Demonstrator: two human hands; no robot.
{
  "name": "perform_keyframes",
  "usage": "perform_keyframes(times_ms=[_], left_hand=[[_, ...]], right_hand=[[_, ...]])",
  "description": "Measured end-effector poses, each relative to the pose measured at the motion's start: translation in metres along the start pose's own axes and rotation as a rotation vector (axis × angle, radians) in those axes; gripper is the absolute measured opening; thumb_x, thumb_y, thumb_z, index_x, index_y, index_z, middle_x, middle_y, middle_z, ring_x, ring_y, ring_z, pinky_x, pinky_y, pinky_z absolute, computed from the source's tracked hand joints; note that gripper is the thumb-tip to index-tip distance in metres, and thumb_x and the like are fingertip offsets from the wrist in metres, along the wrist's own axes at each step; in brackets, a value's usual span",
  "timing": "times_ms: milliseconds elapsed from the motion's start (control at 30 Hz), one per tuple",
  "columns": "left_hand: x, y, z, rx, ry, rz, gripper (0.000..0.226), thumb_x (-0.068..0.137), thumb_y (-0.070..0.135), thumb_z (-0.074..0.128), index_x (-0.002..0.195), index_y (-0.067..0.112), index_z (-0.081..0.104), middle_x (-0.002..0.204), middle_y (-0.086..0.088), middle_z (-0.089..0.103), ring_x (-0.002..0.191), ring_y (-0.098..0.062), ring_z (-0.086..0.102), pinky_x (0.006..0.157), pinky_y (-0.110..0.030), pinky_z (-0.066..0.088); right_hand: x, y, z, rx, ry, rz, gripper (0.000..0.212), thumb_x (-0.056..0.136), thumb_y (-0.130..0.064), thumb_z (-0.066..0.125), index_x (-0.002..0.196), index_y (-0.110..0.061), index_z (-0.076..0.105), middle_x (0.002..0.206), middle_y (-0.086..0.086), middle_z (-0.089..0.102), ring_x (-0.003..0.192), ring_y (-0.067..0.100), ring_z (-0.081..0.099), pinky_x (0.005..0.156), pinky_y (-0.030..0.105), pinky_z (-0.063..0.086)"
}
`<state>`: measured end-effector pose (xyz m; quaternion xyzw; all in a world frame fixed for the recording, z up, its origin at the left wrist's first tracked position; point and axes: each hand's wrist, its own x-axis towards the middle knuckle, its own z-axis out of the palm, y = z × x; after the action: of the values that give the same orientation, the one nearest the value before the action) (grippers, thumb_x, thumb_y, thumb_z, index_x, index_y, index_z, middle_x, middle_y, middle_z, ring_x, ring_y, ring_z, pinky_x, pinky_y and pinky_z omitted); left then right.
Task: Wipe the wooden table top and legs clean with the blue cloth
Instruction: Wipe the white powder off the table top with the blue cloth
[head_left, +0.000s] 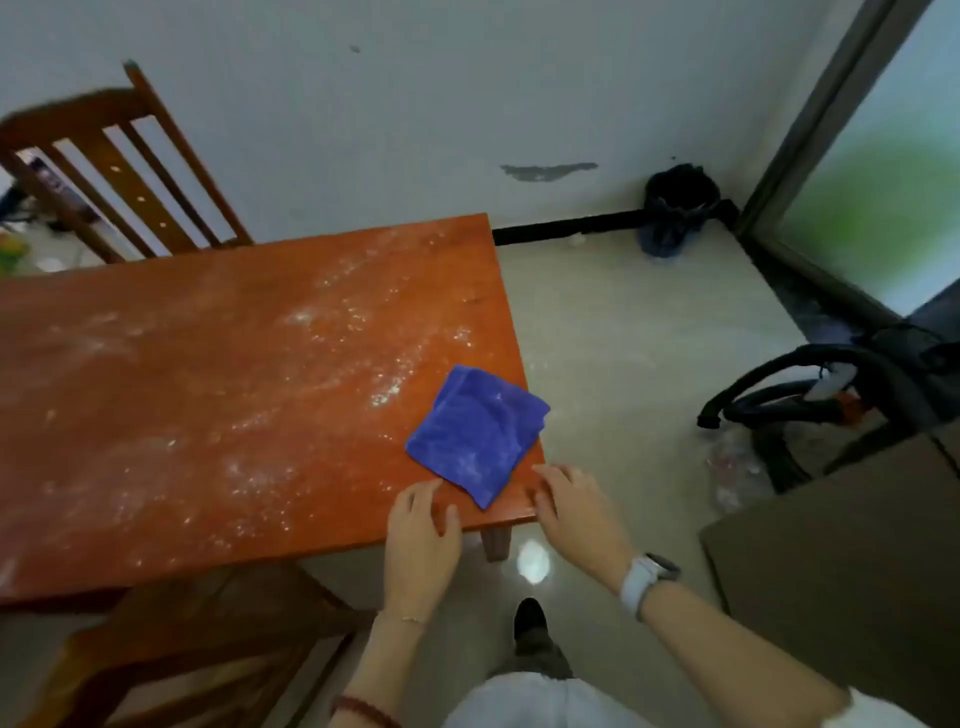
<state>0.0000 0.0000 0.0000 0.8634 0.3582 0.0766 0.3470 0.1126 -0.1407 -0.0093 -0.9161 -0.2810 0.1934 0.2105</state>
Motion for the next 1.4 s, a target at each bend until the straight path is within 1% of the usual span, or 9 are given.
perform_keyframes(times_ms=[333,533,667,800,900,1000,1133,1300,1400], left_hand=[[0.077,0.022,0.039,-0.397,0.077,-0.629,0.065,0.078,0.011,0.064,0.135,0.003,0.034,0.125,-0.02,0.05,0.116,-0.037,0.049,0.098,-0.045,0.041],[0.089,0.045,0.052,-0.39,0.19,-0.854,0.077,0.081,0.017,0.065,0.142,0.009,0.019,0.127,-0.022,0.051,0.118,-0.04,0.047,0.095,-0.043,0.04],[0.09,0.067,0.051,-0.359,0.285,-0.731,0.052,0.086,0.017,0.057,0.135,0.015,0.038,0.126,-0.007,0.056,0.115,-0.026,0.052,0.094,-0.034,0.041],[0.093,0.08,0.046,-0.36,0.369,-0.548,0.042,0.087,0.017,0.059,0.127,0.016,0.045,0.106,0.004,0.057,0.095,-0.012,0.054,0.077,-0.015,0.04],[0.098,0.084,0.055,-0.362,0.173,-0.412,0.031,0.09,0.014,0.053,0.121,0.011,0.048,0.111,-0.001,0.061,0.098,-0.016,0.059,0.074,-0.01,0.041],[0.096,0.078,0.065,-0.161,-0.042,-0.226,0.034,0.091,0.018,0.037,0.116,0.011,0.059,0.127,-0.005,0.058,0.118,-0.02,0.054,0.097,-0.027,0.04],[0.087,0.063,0.069,-0.055,-0.159,-0.091,0.03,0.091,0.006,0.045,0.116,0.009,0.062,0.14,-0.009,0.043,0.134,-0.022,0.035,0.109,-0.029,0.027],[0.066,0.042,0.059,-0.12,0.339,-0.264,0.021,0.079,0.011,0.052,0.088,0.007,0.071,0.103,-0.016,0.063,0.1,-0.029,0.056,0.089,-0.023,0.039],[0.06,0.025,0.044,-0.009,0.492,-0.531,0.023,0.084,0.009,0.055,0.105,0.008,0.064,0.119,-0.017,0.056,0.114,-0.037,0.048,0.094,-0.039,0.038]], right_hand=[[0.139,-0.005,-0.01,0.291,-0.122,0.201,0.068,0.085,-0.024,0.062,0.139,-0.003,0.028,0.136,0.022,0.036,0.127,0.034,0.034,0.105,0.034,0.025],[0.145,0.012,-0.018,0.389,-0.244,0.2,0.037,0.084,-0.01,0.06,0.116,0.002,0.045,0.116,0.02,0.056,0.105,0.033,0.055,0.077,0.026,0.037],[0.138,0.018,-0.025,0.271,-0.189,-0.107,0.026,0.087,-0.009,0.055,0.111,-0.002,0.048,0.109,0.014,0.05,0.097,0.029,0.051,0.082,0.031,0.039],[0.129,0.023,-0.019,0.374,-0.337,-0.301,0.029,0.079,-0.015,0.05,0.106,-0.005,0.052,0.102,0.004,0.05,0.09,0.017,0.05,0.075,0.015,0.033],[0.131,0.026,-0.019,0.662,-0.379,-0.04,0.026,0.085,-0.018,0.052,0.109,-0.008,0.053,0.106,0.006,0.056,0.1,0.02,0.054,0.079,0.017,0.04],[0.14,0.026,-0.026,0.873,-0.341,0.216,0.028,0.097,-0.011,0.042,0.123,-0.006,0.049,0.125,0.013,0.053,0.108,0.018,0.051,0.09,0.027,0.044],[0.145,0.019,-0.03,0.612,-0.126,-0.04,0.038,0.095,-0.023,0.044,0.132,-0.014,0.044,0.129,0.007,0.047,0.112,0.013,0.047,0.095,0.022,0.04],[0.144,0.013,-0.018,-0.038,0.045,-0.815,0.032,0.084,-0.023,0.044,0.108,-0.013,0.063,0.116,0.009,0.06,0.111,0.025,0.051,0.092,0.035,0.036],[0.142,0.011,-0.011,-0.286,-0.006,-0.817,0.032,0.08,-0.028,0.044,0.095,-0.011,0.067,0.109,0.009,0.064,0.108,0.028,0.059,0.091,0.039,0.047]])
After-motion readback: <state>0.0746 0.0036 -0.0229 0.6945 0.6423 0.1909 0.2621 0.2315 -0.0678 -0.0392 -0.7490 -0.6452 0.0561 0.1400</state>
